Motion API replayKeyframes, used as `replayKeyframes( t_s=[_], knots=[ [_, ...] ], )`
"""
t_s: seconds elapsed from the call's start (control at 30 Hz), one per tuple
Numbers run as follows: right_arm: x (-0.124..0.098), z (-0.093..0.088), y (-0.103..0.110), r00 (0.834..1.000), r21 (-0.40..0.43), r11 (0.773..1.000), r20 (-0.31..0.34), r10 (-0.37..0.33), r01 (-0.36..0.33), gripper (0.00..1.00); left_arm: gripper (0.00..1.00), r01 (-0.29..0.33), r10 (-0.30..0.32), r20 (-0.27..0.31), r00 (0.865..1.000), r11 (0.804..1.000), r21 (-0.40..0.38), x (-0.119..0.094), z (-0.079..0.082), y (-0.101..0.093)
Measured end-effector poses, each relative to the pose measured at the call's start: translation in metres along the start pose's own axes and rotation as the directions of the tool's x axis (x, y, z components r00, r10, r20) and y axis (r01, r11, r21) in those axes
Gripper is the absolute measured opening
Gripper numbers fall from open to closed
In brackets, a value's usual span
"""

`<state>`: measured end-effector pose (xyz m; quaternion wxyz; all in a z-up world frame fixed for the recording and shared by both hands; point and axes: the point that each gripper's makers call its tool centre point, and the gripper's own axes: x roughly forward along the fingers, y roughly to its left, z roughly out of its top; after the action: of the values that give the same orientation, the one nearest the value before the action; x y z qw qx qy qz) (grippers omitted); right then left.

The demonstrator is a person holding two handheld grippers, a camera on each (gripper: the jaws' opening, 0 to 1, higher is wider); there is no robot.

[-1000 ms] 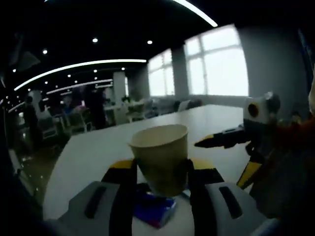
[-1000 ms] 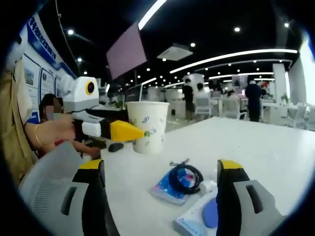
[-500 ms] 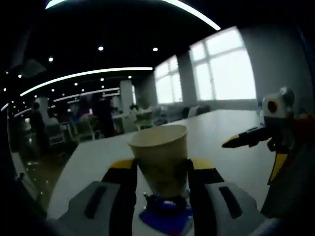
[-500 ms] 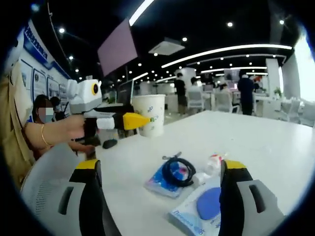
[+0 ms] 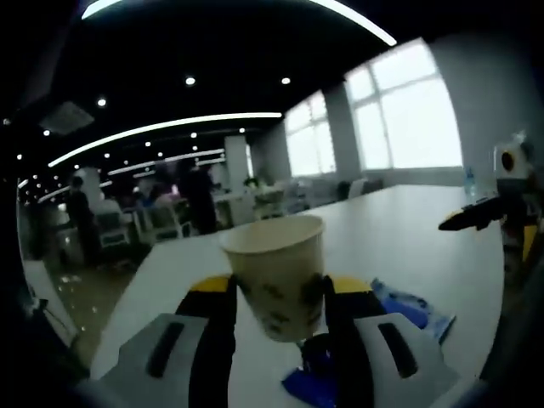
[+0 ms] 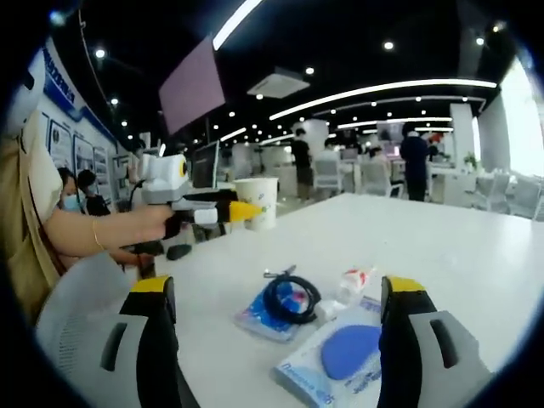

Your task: Arrange the tabletop items into an orderly group along one side of the table until the central work area is clear of visible clutter.

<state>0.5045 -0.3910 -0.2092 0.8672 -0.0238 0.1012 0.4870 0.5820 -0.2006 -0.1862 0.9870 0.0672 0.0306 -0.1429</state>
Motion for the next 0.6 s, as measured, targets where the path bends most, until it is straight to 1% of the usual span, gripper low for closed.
replayKeyframes(
  t_s=[0.1, 0.2, 0.23, 0.33, 0.43, 0.5, 0.53, 0.6],
  knots=[
    [-0.001, -0.002, -0.006, 1.000, 0.007, 1.000, -0.002, -0.012, 0.012, 0.99, 0.38, -0.006, 0.006, -0.001, 1.000, 1.000, 0.010, 0.009, -0.001, 0.008],
    [-0.002, -0.004, -0.012, 1.000, 0.008, 1.000, -0.008, -0.024, 0.024, 0.99, 0.38, -0.010, 0.010, -0.002, 1.000, 1.000, 0.003, 0.018, -0.004, 0.016],
    [-0.001, -0.006, -0.014, 1.000, 0.012, 1.000, -0.013, -0.027, 0.027, 0.99, 0.38, -0.022, 0.022, -0.008, 1.000, 1.000, 0.017, 0.021, -0.006, 0.021],
    [-0.001, -0.010, -0.019, 0.999, 0.016, 0.999, -0.022, -0.034, 0.035, 0.98, 0.38, -0.012, 0.012, -0.002, 1.000, 0.999, 0.049, 0.030, -0.007, 0.024],
    [0.001, -0.018, -0.025, 0.998, 0.025, 0.998, -0.040, -0.051, 0.052, 0.98, 0.38, -0.016, 0.017, -0.016, 1.000, 0.998, 0.064, 0.039, -0.013, 0.031],
    [0.002, -0.025, -0.029, 0.997, 0.036, 0.998, -0.055, -0.058, 0.060, 0.98, 0.38, -0.024, 0.027, -0.034, 0.999, 0.997, 0.072, 0.044, -0.018, 0.037],
    [0.003, -0.027, -0.031, 0.996, 0.044, 0.997, -0.059, -0.061, 0.064, 0.98, 0.38, -0.027, 0.030, -0.037, 0.999, 0.996, 0.090, 0.047, -0.021, 0.039],
    [0.004, -0.031, -0.032, 0.996, 0.054, 0.996, -0.066, -0.063, 0.067, 0.98, 0.38, -0.029, 0.032, -0.040, 0.999, 0.996, 0.090, 0.051, -0.025, 0.043]
  ],
)
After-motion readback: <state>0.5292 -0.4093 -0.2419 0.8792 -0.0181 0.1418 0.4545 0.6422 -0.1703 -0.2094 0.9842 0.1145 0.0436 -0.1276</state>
